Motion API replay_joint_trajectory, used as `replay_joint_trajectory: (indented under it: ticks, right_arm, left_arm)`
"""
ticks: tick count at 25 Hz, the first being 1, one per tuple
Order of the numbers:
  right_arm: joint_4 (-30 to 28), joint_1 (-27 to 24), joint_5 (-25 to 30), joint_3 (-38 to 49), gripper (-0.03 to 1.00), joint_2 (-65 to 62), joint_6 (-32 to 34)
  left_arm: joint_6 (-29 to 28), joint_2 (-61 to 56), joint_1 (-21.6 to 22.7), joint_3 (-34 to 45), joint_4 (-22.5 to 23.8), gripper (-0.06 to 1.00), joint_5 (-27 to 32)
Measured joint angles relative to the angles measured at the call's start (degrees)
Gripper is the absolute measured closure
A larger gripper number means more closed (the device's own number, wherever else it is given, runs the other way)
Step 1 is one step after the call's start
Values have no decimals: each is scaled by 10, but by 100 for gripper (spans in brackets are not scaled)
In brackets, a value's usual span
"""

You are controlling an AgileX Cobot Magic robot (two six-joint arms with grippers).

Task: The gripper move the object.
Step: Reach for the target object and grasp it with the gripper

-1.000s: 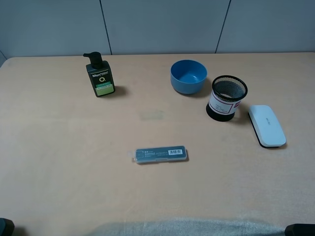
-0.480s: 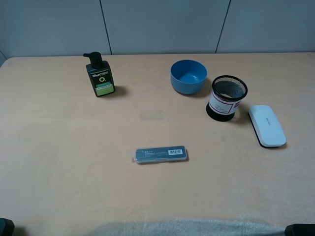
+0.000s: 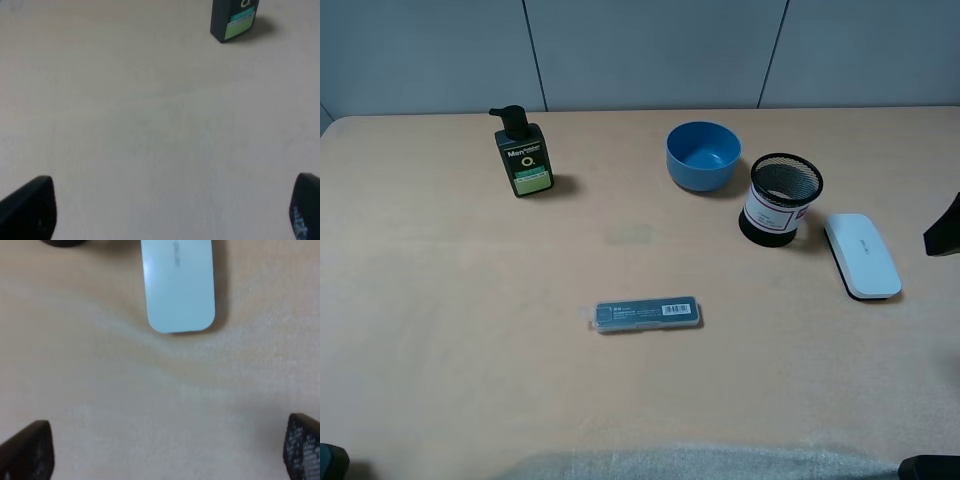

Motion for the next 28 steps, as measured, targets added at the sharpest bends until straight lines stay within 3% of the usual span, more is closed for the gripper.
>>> replay_joint_trajectory:
  ticks: [28]
  right_arm:
    - [-33,0,-261,-2,27,284,-26]
  left_arm:
    - [0,0,0,0,0,0,0]
